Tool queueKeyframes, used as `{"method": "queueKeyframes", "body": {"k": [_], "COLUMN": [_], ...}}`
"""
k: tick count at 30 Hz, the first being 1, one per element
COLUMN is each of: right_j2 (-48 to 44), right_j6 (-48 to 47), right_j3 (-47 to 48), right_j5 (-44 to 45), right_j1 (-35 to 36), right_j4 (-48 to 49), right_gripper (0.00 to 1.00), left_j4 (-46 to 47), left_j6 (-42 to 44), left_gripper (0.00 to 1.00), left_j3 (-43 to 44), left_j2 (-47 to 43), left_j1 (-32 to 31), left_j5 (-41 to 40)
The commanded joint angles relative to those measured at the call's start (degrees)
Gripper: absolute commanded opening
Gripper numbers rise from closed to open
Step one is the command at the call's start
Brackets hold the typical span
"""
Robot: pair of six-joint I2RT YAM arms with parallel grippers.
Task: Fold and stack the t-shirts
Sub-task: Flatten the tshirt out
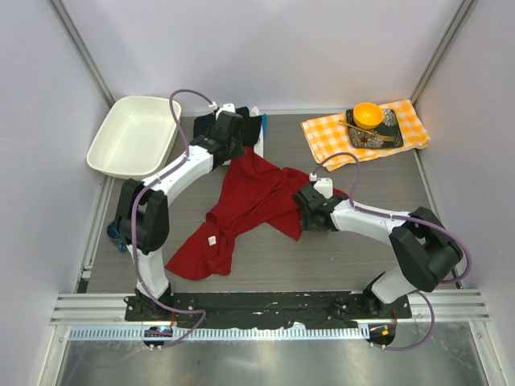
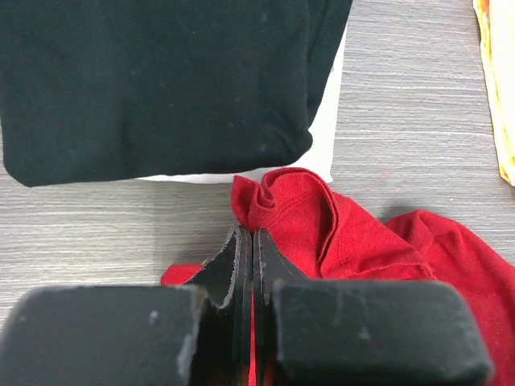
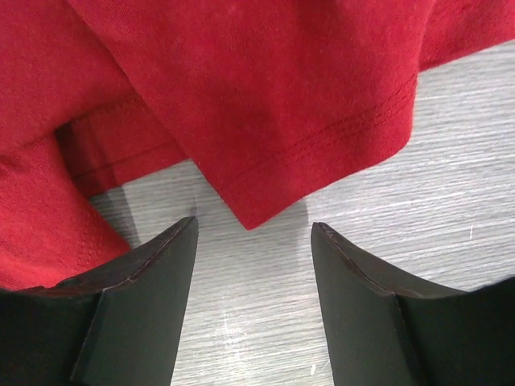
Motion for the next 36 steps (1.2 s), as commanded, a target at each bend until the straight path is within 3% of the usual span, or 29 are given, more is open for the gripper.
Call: {"method": "queueKeyframes", "body": {"k": [1,18,22,36], "right_j2": [0.4,7.7,8.9,4.3], "right_j6": [-1.9,-3.9,-3.9,1.2], "right_j3": [3.8,4.9,4.6,-2.6], "right_j5": [4.2,4.1,4.3,-1.7], "right_j1": [-0.1,-0.6,-1.0,-4.9], "right_j4": [2.3,6.0,6.6,5.9], "right_gripper": [0.64,0.62,0.56,0.47], "left_j4": [3.0,4.7,4.9,5.1], "left_j6": [-0.7,-1.5,-1.7,-2.8], "left_gripper": [0.0,0.0,0.0,0.0], "left_j3": [-1.0,-7.2,-8.5,-10.5], "left_j2": [-5.4,-10.0,-11.1,-13.6], "left_j1": [0.7,2.7,3.1,4.3], "left_j5": [-0.3,0.3,0.6,1.6]}}
